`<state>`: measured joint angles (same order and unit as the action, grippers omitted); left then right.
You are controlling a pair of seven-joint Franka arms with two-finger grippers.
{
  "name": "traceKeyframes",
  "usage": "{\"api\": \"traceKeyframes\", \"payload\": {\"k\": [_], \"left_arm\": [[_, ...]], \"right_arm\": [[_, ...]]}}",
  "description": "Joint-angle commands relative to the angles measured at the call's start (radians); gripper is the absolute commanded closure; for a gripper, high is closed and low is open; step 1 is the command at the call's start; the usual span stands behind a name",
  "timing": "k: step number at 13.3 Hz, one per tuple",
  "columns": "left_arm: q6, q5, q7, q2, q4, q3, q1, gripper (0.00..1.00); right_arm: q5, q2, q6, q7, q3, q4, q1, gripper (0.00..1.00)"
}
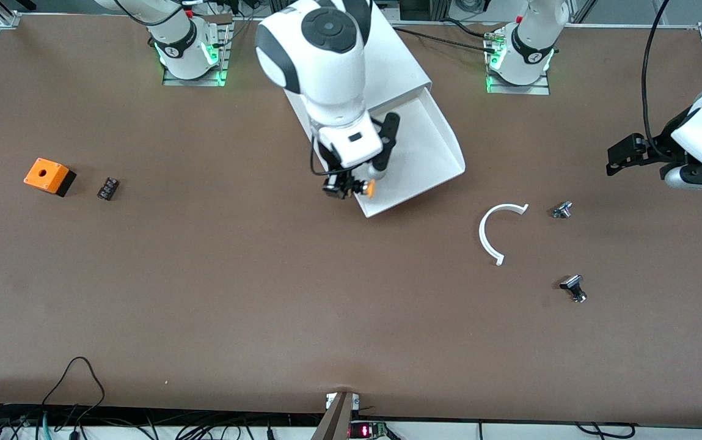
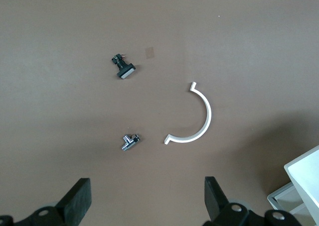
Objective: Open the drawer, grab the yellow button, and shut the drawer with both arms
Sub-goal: 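Lift the yellow button out of the drawer with the right gripper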
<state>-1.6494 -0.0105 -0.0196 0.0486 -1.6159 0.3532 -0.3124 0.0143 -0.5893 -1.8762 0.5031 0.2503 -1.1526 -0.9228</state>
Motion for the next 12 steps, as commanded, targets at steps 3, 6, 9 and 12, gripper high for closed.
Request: {"api": "traceKeyframes", "payload": {"k": [3,6,9,12], "left_arm": [[0.025,-0.014,0.012,0.016,0.034,0.004,0.003,0.0],[0.025,-0.012,0.01,0.017,0.034,0.003,0.001,0.0],[0.023,-0.022,0.001,0.031,0.039,0.0,-0.002,0.0],[0.025,-0.017,0.003,0.068,0.099,0.003,0.001,0.0]], "right_arm": [[-0.033,0.088,-0.072,-0.219,0.01,-0.197,0.068,0.72],[-0.039,0.112,-0.144,-0.317,0.012,-0.314,0.16,0.72],[-0.04,0.114,-0.146,-0.421,0.012,-0.377,0.243,0.73],[-0.03,0.111,-0.167,-0.553,0.007,-0.479,0.338,0.73]]}}
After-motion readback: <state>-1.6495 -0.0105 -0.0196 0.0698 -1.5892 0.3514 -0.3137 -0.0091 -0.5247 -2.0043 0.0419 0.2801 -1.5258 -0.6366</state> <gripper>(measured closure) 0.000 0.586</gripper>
